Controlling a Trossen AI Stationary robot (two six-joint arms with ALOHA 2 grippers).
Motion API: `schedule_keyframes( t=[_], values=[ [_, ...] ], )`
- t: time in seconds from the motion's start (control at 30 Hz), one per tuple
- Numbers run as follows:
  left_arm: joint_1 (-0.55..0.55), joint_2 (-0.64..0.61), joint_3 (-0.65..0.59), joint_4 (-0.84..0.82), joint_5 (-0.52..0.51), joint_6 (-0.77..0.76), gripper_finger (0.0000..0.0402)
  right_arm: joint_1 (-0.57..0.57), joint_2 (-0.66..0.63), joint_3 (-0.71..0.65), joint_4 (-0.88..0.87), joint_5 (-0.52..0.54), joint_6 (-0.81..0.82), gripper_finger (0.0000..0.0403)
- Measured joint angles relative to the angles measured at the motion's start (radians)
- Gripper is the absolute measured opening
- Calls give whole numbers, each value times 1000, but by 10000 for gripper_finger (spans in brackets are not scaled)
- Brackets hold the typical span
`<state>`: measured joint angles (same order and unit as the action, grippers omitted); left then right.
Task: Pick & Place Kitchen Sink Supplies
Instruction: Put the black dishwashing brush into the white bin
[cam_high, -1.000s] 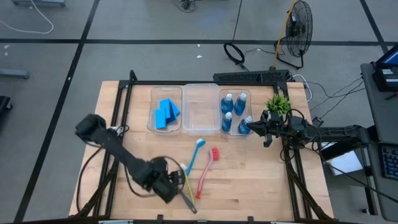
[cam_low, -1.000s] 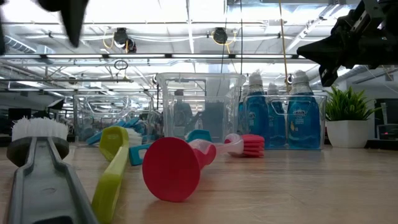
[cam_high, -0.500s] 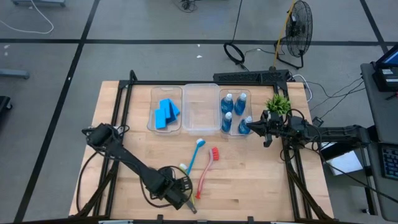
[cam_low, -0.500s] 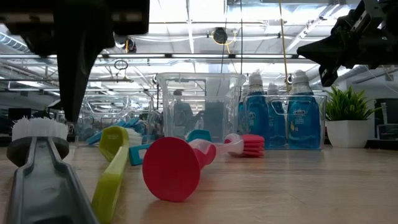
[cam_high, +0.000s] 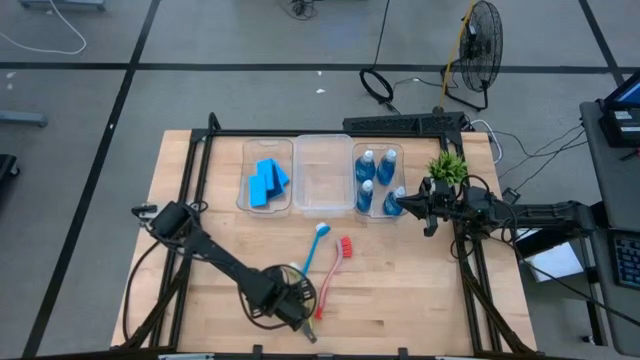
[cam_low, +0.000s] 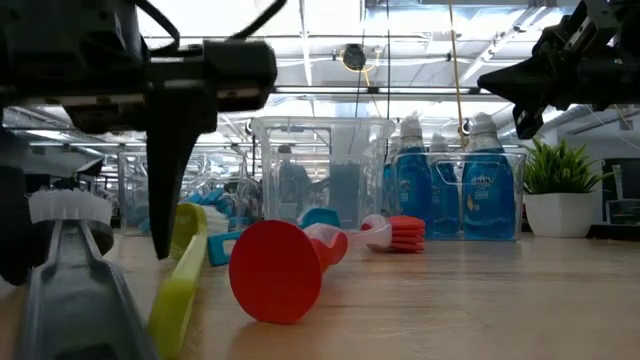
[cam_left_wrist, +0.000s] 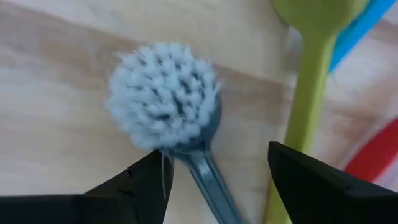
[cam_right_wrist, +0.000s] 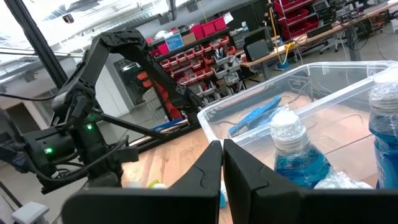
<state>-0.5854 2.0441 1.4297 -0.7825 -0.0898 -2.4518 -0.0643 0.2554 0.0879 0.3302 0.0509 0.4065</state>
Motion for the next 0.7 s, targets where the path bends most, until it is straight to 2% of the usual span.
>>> schedule_keyframes(
  t=[0.23,0.43,0.7],
  values=[
    [27,1,-13,4,3,93,248,0,0,0,0,0,0,4],
    [49,1,-14,36,3,219,256,0,0,0,0,0,0,4],
    [83,1,-14,122,0,225,270,0,0,0,0,0,0,4]
  ],
)
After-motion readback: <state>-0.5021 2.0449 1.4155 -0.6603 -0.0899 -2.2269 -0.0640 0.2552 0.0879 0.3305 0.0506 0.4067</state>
